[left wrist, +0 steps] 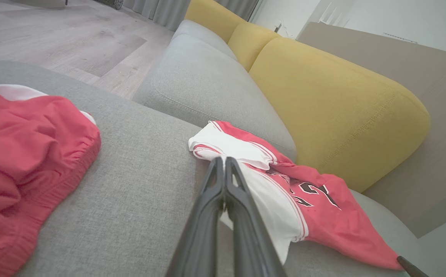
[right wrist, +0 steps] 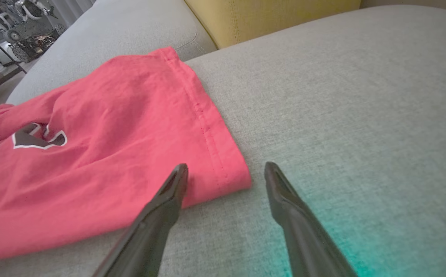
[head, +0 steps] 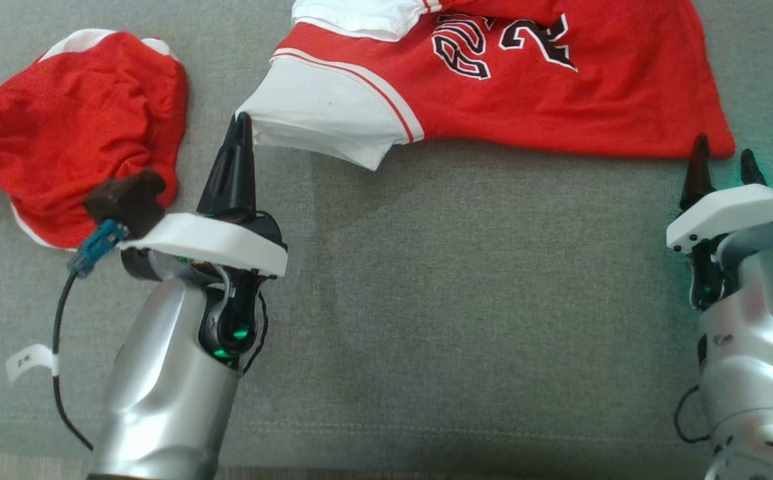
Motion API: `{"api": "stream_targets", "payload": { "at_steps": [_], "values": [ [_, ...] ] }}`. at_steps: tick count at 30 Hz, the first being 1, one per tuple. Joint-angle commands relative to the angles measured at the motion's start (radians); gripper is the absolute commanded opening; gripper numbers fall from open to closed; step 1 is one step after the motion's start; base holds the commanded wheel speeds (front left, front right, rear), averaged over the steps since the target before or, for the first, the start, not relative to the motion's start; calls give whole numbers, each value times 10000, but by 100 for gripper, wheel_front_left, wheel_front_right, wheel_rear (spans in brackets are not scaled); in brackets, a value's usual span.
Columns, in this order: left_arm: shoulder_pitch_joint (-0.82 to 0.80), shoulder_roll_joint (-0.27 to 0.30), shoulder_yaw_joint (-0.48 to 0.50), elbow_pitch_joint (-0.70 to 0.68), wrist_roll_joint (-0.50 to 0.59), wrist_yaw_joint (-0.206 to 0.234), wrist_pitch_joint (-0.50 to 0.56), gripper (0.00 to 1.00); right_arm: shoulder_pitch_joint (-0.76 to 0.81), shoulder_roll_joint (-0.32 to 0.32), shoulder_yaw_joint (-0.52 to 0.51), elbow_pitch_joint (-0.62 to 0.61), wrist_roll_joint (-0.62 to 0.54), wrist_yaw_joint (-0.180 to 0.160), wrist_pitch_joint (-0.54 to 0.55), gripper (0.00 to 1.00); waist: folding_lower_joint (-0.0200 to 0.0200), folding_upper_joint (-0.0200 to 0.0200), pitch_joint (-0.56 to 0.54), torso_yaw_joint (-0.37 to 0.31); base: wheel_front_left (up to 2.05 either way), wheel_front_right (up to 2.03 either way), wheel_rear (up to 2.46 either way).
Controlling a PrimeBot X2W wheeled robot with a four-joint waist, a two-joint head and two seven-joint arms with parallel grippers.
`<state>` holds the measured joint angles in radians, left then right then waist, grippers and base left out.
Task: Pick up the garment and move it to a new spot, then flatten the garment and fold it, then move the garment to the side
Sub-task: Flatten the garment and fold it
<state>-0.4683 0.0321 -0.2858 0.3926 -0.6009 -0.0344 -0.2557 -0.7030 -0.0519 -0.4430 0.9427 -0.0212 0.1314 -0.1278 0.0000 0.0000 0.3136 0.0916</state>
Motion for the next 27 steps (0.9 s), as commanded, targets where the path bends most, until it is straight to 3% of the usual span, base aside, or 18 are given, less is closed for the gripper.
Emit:
{"api": "stream_targets", "payload": {
  "at_steps": [1, 5, 7, 11, 17, 27],
  "values": [
    [-8, 182, 212, -398, -71, 49, -60, 0, -404, 4, 120, -66, -192, -7, -109, 100, 0, 0, 33, 40, 0, 0, 0],
    [-5, 182, 165, -399, -80, 61, -60, 0, -557, 4, 44, 263, -434, -7, -85, 100, 0, 0, 43, 43, 0, 0, 0],
    [-11, 182, 164, -392, -92, 71, -60, 0, -665, 4, 24, 494, -479, -7, -45, 2, 0, 0, 28, 17, 0, 0, 0],
    [53, 182, 255, -410, -82, 73, -60, 0, -851, -2, 360, 718, -545, -7, -322, 0, 0, 0, -198, -118, 0, 0, 0],
    [287, 182, 615, -846, -13, -49, -60, 0, -946, -203, 1787, 370, -651, -7, -983, 0, 0, 0, -1063, -510, 0, 0, 0],
    [-98, 194, 899, -2734, -133, -166, 0, 0, -1260, -1197, 3656, -2026, 594, -7, -737, 0, 0, 0, -3155, -1068, 0, 0, 0]
  ]
}}
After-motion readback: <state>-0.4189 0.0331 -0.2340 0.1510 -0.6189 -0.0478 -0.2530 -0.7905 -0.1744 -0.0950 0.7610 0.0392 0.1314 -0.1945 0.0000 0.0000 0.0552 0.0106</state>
